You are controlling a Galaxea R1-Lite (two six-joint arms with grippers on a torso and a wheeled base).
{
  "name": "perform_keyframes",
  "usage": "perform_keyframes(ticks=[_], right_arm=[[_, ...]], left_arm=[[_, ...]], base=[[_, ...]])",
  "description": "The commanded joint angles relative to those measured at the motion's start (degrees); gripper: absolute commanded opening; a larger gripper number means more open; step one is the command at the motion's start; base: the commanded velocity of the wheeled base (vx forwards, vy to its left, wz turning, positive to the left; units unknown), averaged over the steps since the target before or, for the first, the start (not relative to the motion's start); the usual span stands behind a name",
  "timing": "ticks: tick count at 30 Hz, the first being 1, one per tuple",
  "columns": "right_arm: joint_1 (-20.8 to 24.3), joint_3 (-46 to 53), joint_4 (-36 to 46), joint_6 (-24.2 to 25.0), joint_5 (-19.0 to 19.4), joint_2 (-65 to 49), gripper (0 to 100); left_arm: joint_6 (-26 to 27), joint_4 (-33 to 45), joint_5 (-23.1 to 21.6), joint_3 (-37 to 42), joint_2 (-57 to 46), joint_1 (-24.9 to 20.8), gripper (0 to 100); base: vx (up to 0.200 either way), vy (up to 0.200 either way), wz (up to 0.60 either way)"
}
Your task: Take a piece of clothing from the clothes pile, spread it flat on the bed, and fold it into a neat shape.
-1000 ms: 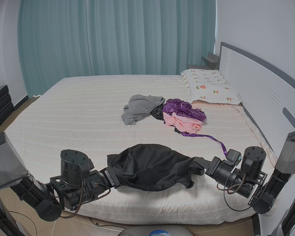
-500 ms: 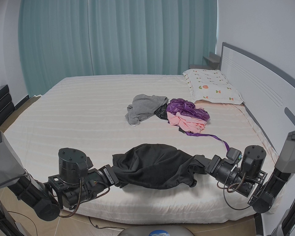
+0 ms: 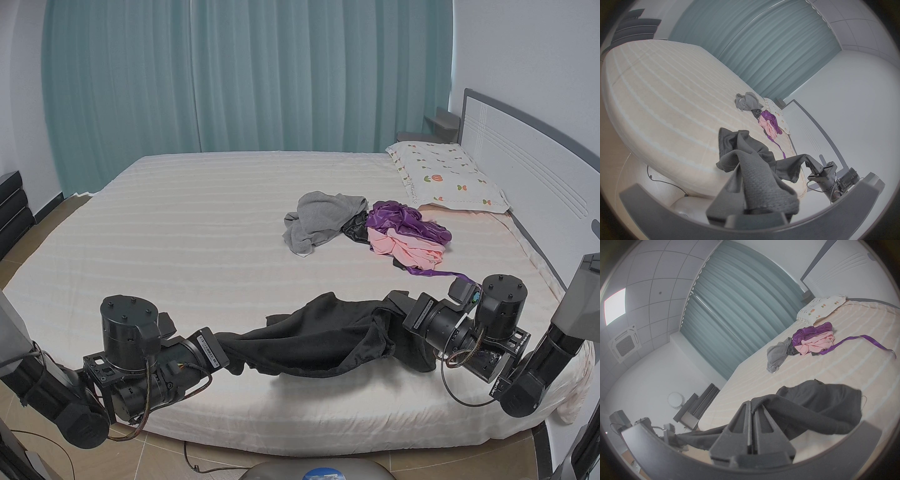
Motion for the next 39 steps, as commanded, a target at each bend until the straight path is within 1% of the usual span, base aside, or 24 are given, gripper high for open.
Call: perform_keyframes(ticks=[1, 5, 9, 12, 16, 25, 39], right_arm=[[-0.3, 0.7, -0.4, 1.2, -1.3, 1.8, 0], [-0.5, 1.4, -1.4, 3.3, -1.4, 2.5, 0], [-0.5, 3.2, -2.0, 4.0, -1.4, 2.4, 0], [-0.5, 4.7, -4.3, 4.8, -1.3, 2.5, 0], [-0.6, 5.0, -5.9, 4.9, -1.4, 3.0, 0], [-1.4, 5.1, -5.9, 4.9, -1.4, 2.6, 0], [-1.1, 5.0, -5.9, 4.9, -1.4, 2.4, 0]], left_arm=[[-0.1, -0.1, 0.1, 2.2, -1.5, 0.5, 0], [-0.2, -0.1, -0.4, 2.4, -1.5, 1.5, 0], [-0.3, -0.1, -0.4, 2.9, -1.6, 1.6, 0], [-0.3, -0.1, -0.4, 2.8, -1.8, 1.5, 0], [-0.3, -0.1, -0.4, 2.9, -1.9, 1.5, 0], [-0.3, 0.0, -0.4, 3.2, -1.5, 1.3, 0], [-0.3, 0.0, -0.4, 3.4, -1.6, 1.3, 0]], base=[[0.0, 0.2, 0.0], [0.0, 0.2, 0.0], [0.0, 0.2, 0.0], [0.0, 0.2, 0.0], [0.0, 0.2, 0.0], [0.0, 0.2, 0.0], [0.0, 0.2, 0.0]])
